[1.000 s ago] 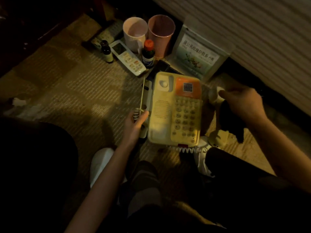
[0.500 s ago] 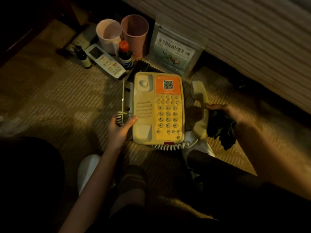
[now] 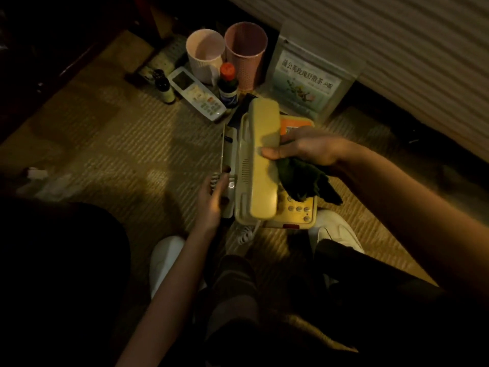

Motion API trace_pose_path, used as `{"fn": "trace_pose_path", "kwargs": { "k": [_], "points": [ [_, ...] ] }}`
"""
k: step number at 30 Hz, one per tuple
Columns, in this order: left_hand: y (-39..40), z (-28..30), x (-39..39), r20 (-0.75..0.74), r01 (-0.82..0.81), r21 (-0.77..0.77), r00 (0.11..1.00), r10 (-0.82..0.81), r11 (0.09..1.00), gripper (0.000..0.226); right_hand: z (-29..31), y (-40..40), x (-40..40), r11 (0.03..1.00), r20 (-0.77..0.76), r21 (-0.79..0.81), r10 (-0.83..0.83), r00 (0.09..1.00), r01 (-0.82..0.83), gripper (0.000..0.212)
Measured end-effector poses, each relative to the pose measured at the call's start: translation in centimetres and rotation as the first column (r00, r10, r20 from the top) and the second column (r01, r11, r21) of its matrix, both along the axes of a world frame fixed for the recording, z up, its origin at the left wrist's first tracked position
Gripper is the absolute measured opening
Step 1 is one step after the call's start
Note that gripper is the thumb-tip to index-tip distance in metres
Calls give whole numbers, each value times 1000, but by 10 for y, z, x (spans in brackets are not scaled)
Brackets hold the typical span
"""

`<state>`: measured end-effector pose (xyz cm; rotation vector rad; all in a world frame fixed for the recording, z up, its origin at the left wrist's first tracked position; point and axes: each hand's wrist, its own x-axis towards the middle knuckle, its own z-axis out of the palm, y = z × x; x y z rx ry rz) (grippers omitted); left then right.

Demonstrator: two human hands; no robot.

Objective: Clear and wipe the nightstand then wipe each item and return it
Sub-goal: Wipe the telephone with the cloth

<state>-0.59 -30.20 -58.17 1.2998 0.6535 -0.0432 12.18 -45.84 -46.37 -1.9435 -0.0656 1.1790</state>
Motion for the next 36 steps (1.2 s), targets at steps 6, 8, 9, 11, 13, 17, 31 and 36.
{"fn": "trace_pose_path", "kwargs": {
  "k": [6, 8, 9, 11, 13, 17, 31, 36],
  "points": [
    [3, -2, 2, 17, 9, 38, 1000, -9, 999, 25, -21, 27, 1, 980, -7, -197, -22, 1000, 20, 51],
    [4, -2, 2, 40, 50, 69, 998, -53, 996, 34, -22, 29, -3, 978, 2, -181, -102, 995, 100, 48],
    [4, -2, 1, 46, 76, 99, 996, -81, 992, 40, -22, 30, -5, 974, 11, -182, -135, 991, 135, 46],
    [4, -1, 0, 49, 104, 123, 993, -110, 987, 52, -23, 32, -9, 963, 31, -200, -180, 983, 183, 46],
    [4, 0, 1, 43, 110, 112, 992, -115, 988, 59, -24, 32, -14, 951, 38, -213, -224, 974, 226, 43],
    [2, 0, 0, 41, 95, 89, 994, -99, 992, 64, -30, 27, -24, 927, 48, -205, -312, 949, 315, 35],
    [13, 24, 14, -182, 261, 182, 956, -228, 948, 79, 6, -18, 18, 790, -168, -44, -609, 775, 611, 47],
    [1, 34, 47, -255, 288, 507, 950, -177, 813, 107, -10, -16, 51, 792, 310, 176, -608, 731, 584, 51]
  ]
}}
